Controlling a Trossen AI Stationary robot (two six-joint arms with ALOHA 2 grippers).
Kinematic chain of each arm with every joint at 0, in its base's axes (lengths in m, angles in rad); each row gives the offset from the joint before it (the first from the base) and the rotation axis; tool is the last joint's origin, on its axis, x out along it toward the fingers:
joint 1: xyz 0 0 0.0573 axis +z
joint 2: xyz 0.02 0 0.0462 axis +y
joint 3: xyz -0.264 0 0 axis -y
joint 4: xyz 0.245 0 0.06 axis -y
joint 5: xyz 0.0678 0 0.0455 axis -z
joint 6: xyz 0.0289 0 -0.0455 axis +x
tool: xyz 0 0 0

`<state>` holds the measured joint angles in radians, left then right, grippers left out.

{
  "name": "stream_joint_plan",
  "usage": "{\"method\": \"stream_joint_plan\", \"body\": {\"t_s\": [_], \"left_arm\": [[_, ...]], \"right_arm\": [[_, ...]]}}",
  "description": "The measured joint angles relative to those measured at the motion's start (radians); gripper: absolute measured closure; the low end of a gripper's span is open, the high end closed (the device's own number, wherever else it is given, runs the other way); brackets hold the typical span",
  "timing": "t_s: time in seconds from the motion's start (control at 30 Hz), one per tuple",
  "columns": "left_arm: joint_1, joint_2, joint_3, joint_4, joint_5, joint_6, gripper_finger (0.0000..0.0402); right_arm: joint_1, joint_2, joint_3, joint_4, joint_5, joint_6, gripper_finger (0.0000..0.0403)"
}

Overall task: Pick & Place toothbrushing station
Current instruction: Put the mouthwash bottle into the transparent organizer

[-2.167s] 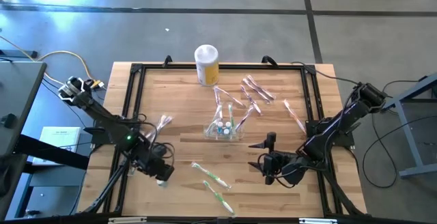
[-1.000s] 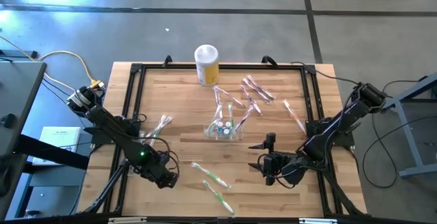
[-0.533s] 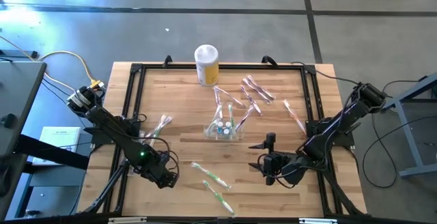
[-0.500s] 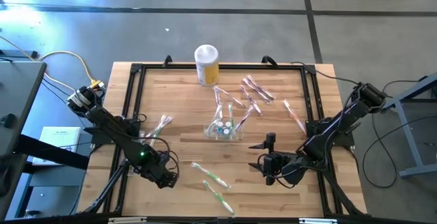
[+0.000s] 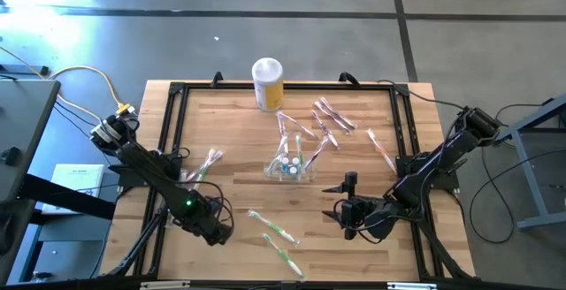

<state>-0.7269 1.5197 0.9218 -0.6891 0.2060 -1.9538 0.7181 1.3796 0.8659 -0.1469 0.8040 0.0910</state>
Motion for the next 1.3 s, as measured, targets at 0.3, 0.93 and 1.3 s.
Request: {"method": "stream_joint_plan", "body": {"t_s": [0.3, 0.93, 1.3], "left_arm": [[0.000, 0.018, 0.000, 0.015, -0.021, 0.020, 0.0191], [0.028, 0.017, 0.030, 0.002, -0.063, 0.189, 0.0328], [0.224, 0.017, 0.310, -0.168, -0.219, 0.731, 0.0327]], "right_arm": [[0.000, 0.000, 0.000, -0.013, 0.000, 0.014, 0.0120], [-0.001, 0.000, 0.000, -0.016, 0.000, 0.018, 0.0120], [-0.001, 0.000, 0.000, -0.016, 0.000, 0.018, 0.0120]]}}
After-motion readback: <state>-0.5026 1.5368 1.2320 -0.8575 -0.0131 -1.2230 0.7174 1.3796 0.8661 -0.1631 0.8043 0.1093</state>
